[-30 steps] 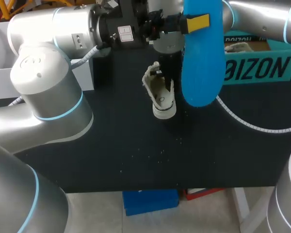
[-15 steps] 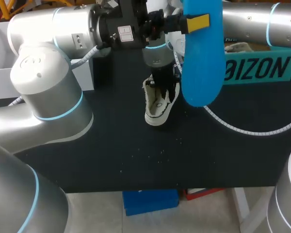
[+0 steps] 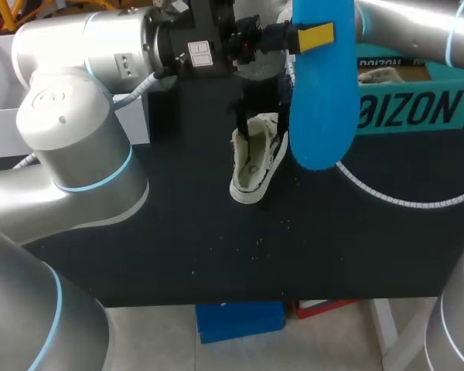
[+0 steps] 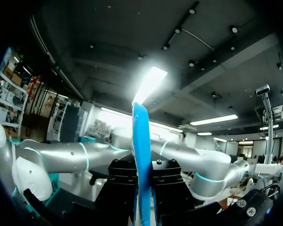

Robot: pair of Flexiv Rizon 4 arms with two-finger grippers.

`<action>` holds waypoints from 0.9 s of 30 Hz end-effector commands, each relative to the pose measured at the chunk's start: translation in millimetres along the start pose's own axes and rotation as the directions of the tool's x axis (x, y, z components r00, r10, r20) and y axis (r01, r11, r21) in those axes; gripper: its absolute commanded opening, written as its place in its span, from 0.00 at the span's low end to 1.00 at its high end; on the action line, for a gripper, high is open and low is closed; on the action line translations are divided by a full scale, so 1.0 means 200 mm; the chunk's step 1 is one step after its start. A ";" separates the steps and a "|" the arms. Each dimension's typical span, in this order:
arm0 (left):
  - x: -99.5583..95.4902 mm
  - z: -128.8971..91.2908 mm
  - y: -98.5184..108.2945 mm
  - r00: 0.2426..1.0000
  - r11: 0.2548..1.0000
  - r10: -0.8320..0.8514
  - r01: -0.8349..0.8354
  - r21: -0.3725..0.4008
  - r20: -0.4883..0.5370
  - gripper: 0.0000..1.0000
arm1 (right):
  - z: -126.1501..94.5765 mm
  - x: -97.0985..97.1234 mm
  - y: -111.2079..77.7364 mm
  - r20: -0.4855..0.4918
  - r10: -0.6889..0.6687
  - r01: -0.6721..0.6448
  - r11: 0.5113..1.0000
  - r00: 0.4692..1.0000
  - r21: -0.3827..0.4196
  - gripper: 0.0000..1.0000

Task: Take the shoe out of the shoebox, open the shoe tongue, remove and reinsert the insole, then place the shoe into the shoebox

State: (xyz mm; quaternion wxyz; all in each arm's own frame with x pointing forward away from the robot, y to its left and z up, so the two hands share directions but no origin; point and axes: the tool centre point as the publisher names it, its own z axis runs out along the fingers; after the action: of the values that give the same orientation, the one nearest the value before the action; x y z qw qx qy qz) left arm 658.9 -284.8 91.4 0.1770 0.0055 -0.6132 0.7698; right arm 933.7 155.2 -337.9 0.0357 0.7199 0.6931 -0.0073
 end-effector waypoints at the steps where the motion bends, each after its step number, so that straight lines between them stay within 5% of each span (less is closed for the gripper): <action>1: 0.00 0.00 0.00 1.000 1.000 0.001 -0.001 0.000 0.001 0.00 | -0.23 -0.22 -0.08 -0.227 -0.011 -0.003 0.998 0.974 -0.061 1.00; 3: 0.00 0.00 0.00 1.000 1.000 0.001 -0.001 0.000 0.001 0.00 | -0.29 -0.23 -0.08 -0.329 -0.018 -0.001 0.998 0.944 -0.057 1.00; 5: 0.00 0.00 0.00 1.000 1.000 0.001 -0.001 0.000 0.001 0.00 | -0.34 -0.22 -0.08 -0.557 -0.050 0.031 0.999 0.829 -0.043 1.00; 21: 0.00 0.00 0.00 1.000 1.000 0.001 -0.001 0.000 0.001 0.00 | -0.37 -0.22 -0.08 -0.567 -0.061 0.033 0.998 0.822 -0.059 1.00; 27: 0.00 0.00 0.00 1.000 1.000 0.001 -0.001 0.000 0.001 0.00 | -0.44 -0.25 -0.10 -0.726 0.001 -0.038 0.999 0.688 -0.035 1.00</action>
State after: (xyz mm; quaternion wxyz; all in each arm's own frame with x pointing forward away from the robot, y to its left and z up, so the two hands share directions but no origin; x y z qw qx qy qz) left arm 658.9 -284.8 91.4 0.1770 0.0055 -0.6132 0.7698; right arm 915.6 118.2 -248.8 -0.1561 0.6917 0.6713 0.2157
